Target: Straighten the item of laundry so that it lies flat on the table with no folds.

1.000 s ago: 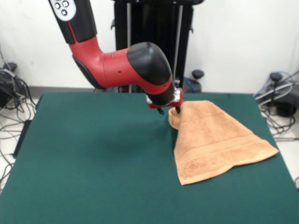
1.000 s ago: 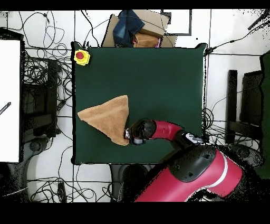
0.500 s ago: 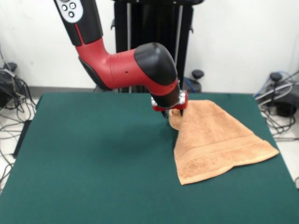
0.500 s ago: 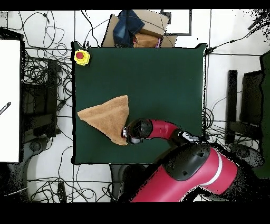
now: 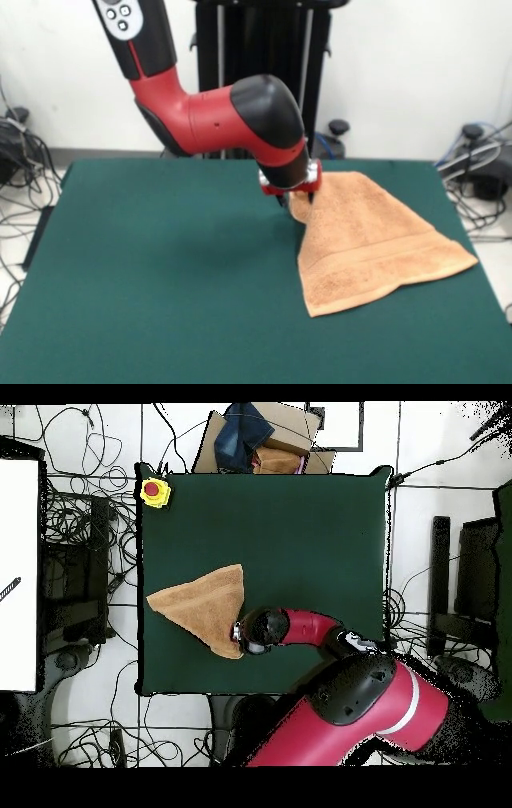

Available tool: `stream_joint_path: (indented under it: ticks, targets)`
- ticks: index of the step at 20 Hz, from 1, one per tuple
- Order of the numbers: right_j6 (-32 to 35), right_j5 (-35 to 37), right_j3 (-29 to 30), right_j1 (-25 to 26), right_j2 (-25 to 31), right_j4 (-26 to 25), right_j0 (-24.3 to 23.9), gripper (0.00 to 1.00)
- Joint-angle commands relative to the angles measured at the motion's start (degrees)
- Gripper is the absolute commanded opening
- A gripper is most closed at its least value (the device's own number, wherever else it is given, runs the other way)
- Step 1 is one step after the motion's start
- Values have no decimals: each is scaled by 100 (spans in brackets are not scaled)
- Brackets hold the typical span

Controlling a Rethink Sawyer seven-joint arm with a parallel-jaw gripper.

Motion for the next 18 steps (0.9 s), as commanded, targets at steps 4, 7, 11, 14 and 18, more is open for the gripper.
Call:
stream_joint_path:
  ticks: [4,7,11,14,18]
  targets:
    - [446,-193,-835,143,-391,-159,536,100]
    - [391,-163,-879,189,-441,-170,569,100]
    - [341,-164,-944,182,-596,-239,737,100]
    - [308,-257,-980,295,-632,-234,735,100]
    - [243,-173,-894,202,-676,-230,756,100]
